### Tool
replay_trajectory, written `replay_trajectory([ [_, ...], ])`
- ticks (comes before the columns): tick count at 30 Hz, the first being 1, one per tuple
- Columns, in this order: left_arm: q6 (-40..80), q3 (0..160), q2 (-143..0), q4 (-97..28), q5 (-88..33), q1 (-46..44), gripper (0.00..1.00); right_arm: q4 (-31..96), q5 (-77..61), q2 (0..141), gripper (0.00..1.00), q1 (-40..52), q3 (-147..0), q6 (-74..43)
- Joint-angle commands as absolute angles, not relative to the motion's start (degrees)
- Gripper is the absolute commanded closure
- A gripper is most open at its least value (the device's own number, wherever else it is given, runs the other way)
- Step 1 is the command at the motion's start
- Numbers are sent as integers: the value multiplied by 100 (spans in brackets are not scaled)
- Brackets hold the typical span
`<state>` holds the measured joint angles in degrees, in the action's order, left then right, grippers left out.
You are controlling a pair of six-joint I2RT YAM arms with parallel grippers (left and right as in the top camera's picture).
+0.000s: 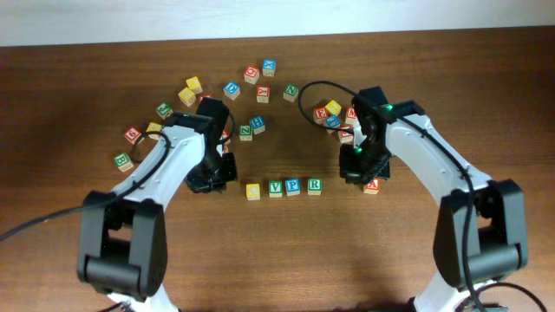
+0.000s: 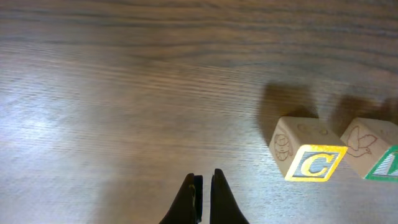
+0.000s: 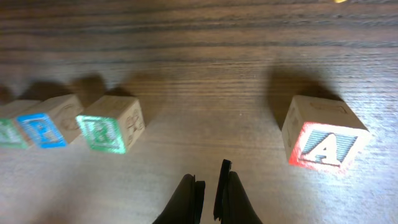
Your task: Spell out CVPR
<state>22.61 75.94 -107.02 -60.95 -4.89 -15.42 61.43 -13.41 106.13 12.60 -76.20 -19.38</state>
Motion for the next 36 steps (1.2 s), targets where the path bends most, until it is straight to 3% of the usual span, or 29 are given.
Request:
replay_trajectory([
  [1,1940,7577,-11174,-6034,-923,-1540,100,6051,-1433,10965,96,1437,-7579,-1999],
  [16,1833,7577,-11406,-5898,-967,-1533,100,5662,-812,11102,96,1719,-7579,-2001],
  [36,2034,7577,-11622,-5627,-1120,-1785,100,5264,-1304,11102,96,1737,-7308,-1999],
])
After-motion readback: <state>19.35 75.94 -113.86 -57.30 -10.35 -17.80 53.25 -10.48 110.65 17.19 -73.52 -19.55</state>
